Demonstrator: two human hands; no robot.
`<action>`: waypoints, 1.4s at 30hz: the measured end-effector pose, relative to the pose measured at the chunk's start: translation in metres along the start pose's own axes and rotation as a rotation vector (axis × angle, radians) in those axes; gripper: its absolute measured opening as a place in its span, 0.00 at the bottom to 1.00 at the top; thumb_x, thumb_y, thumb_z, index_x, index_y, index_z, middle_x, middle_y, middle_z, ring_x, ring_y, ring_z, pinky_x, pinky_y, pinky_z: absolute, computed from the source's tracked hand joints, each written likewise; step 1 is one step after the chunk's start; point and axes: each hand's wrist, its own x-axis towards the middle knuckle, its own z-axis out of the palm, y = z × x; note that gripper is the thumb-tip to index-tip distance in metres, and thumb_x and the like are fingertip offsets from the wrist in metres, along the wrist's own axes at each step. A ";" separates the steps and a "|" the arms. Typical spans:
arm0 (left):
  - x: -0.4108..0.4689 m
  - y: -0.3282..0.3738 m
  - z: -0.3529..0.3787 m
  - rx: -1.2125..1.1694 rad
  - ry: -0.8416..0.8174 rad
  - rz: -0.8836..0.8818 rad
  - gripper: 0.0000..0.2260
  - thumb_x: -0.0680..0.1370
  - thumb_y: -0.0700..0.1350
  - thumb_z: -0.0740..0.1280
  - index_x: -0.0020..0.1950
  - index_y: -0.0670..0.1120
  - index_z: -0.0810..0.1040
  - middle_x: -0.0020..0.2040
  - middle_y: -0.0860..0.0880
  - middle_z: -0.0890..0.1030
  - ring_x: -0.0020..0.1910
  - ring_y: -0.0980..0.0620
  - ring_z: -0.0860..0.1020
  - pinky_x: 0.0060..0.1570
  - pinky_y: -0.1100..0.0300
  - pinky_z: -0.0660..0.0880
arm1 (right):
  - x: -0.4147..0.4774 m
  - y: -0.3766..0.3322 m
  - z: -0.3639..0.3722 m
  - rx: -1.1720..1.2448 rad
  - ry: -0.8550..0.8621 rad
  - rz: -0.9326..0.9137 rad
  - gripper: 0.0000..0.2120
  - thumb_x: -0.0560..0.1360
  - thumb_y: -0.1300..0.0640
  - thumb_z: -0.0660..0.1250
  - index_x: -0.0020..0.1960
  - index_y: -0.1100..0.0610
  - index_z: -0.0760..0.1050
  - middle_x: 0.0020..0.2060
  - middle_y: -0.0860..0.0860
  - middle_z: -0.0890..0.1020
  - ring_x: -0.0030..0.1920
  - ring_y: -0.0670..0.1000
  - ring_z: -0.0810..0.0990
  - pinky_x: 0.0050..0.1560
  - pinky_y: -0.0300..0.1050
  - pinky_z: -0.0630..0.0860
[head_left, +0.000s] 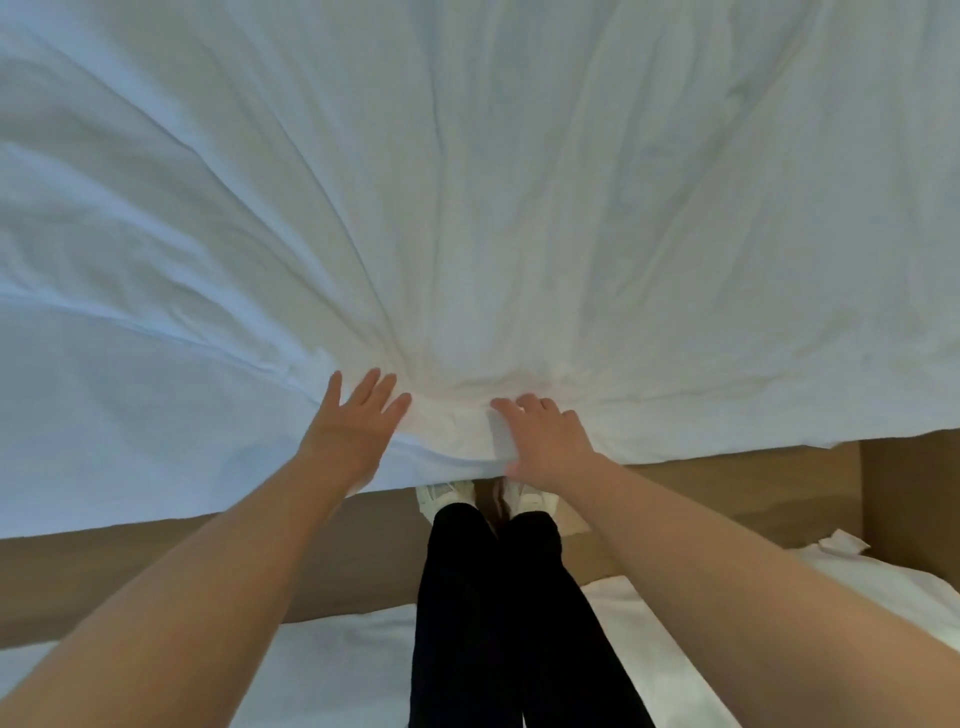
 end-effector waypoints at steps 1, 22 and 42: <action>-0.007 -0.008 -0.002 -0.020 0.008 -0.040 0.35 0.79 0.34 0.57 0.80 0.48 0.42 0.80 0.46 0.41 0.78 0.46 0.39 0.75 0.41 0.42 | -0.002 -0.008 -0.007 0.003 -0.010 -0.016 0.36 0.73 0.51 0.67 0.76 0.48 0.54 0.70 0.54 0.65 0.67 0.58 0.67 0.61 0.54 0.67; 0.035 -0.225 0.061 0.276 0.195 -0.056 0.38 0.75 0.44 0.68 0.80 0.46 0.50 0.78 0.41 0.55 0.75 0.34 0.58 0.67 0.38 0.62 | 0.121 -0.243 0.026 0.021 0.249 0.211 0.45 0.74 0.57 0.68 0.79 0.58 0.42 0.74 0.66 0.55 0.74 0.65 0.58 0.73 0.62 0.57; -0.002 -0.269 0.124 0.219 0.225 0.038 0.15 0.60 0.35 0.78 0.44 0.44 0.81 0.35 0.45 0.79 0.31 0.44 0.79 0.30 0.56 0.75 | 0.125 -0.282 0.035 -0.008 0.283 0.025 0.25 0.72 0.66 0.68 0.67 0.54 0.67 0.57 0.53 0.74 0.56 0.55 0.76 0.49 0.46 0.69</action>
